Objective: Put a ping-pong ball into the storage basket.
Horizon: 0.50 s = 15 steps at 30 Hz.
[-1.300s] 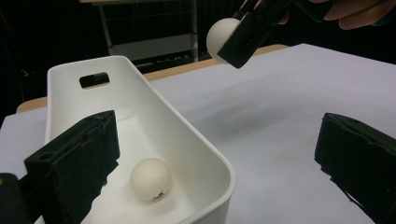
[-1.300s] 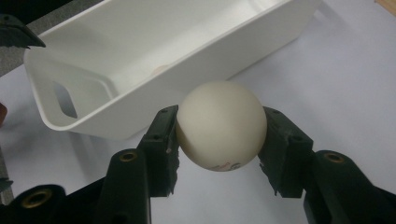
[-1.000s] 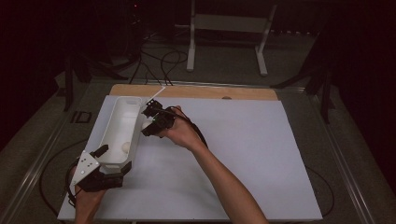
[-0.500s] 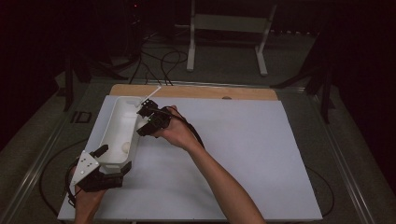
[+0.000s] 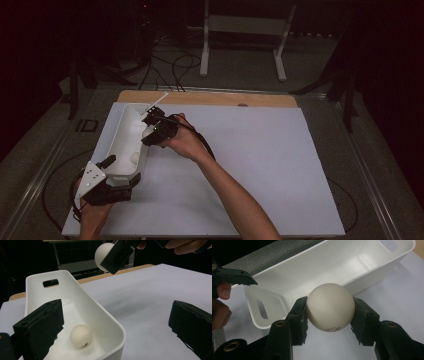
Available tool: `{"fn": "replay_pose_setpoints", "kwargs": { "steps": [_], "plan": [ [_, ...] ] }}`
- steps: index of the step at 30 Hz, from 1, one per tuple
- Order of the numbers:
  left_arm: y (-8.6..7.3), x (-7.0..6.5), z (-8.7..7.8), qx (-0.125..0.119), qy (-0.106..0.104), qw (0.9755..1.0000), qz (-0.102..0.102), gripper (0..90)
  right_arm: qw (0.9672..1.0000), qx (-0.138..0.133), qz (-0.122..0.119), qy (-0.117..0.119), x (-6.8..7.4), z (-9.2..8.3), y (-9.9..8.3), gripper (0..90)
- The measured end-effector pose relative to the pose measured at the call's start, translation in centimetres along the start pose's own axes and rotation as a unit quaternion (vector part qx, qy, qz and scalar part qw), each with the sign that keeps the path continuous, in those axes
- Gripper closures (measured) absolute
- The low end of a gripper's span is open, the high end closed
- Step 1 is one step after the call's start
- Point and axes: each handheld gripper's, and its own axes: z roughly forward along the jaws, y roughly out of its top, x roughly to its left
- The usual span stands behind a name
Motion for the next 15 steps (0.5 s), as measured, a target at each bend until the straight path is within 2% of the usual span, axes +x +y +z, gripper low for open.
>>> {"fn": "replay_pose_setpoints", "kwargs": {
  "steps": [15],
  "plan": [
    [0.0,0.0,0.1,0.002,-0.001,1.0000,0.000,0.5,0.9999,-0.010,-0.004,0.006,1.1,0.5,0.9,50.3]
  ]
}}
